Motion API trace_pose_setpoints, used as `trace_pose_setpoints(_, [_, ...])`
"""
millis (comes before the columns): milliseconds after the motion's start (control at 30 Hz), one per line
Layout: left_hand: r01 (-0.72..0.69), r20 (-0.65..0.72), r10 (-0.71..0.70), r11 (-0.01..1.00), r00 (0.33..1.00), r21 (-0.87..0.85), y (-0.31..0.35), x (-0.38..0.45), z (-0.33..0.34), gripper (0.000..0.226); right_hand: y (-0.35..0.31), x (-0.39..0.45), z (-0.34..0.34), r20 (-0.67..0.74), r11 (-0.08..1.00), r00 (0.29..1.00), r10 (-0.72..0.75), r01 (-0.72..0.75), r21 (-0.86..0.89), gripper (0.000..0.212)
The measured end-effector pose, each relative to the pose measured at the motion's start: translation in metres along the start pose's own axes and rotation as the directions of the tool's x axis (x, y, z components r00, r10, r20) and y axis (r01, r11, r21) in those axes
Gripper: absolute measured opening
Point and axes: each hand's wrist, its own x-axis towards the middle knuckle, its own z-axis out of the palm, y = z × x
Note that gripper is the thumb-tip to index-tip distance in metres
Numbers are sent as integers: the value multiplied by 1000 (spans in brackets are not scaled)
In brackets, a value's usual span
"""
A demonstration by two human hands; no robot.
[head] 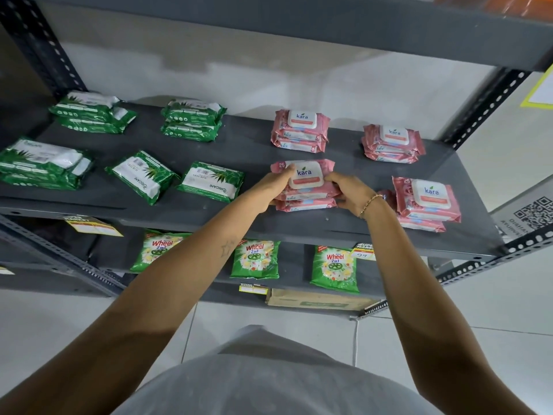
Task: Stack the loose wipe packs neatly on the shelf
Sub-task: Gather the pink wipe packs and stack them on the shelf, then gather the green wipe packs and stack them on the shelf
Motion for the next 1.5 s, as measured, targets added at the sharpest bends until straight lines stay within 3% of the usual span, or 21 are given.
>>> trace_pose_setpoints(300, [-6, 132, 5, 1000, 991, 7, -1, 0, -21, 36, 19, -10, 2, 23, 999, 1000, -7, 6, 34, 21])
trace_pose_setpoints(600, [-14, 110, 14, 1000, 994, -1, 1, 0, -15, 47, 17, -16, -2, -23, 987, 999, 32, -28, 161, 13])
trace_pose_setpoints(800, [12, 131, -12, 1000, 991, 1, 1, -4, -13, 36, 16, -20, -5, -2, 985, 998, 60, -59, 163, 10])
trace_pose_setpoints(967, [7, 96, -5, 1000, 995, -17, -3, -6, -13, 48, 15, -24, -4, 4, 986, 998, 67, -67, 154, 11])
trace_pose_setpoints(1000, [2, 81, -3, 1000, 997, 20, -3, -6, -12, 52, 14, -26, -5, 8, 986, 998, 63, -64, 152, 11])
trace_pose_setpoints(1067, [-63, -12, 69, 960, 998, 272, -4, -10, -10, 63, 12, -29, -5, -18, 992, 998, 58, -56, 115, 12])
trace_pose_setpoints(1133, [-162, -185, 298, 835, 936, 526, -4, -20, -11, 63, 10, -29, -7, -136, 1000, 991, -9, 7, -9, 20])
trace_pose_setpoints(1233, [-417, -319, 637, 731, 702, 540, -12, -36, -37, 43, -4, -27, 0, -346, 939, 893, -289, 192, -287, 24])
trace_pose_setpoints(1300, [-498, -330, 779, 604, 532, 622, -35, -38, -78, 27, -19, -34, 23, -339, 853, 814, -471, 322, -411, 30])
trace_pose_setpoints(1333, [-464, -327, 818, 547, 473, 697, -51, -38, -104, 28, -28, -40, 41, -301, 800, 777, -553, 394, -453, 30])
trace_pose_setpoints(1400, [-345, -354, 837, 506, 417, 791, -88, -40, -160, 33, -43, -51, 83, -173, 717, 741, -649, 518, -467, 25])
trace_pose_setpoints(1500, [-168, -412, 814, 512, 410, 843, -140, -53, -229, 35, -46, -45, 150, 58, 660, 761, -646, 595, -459, 20])
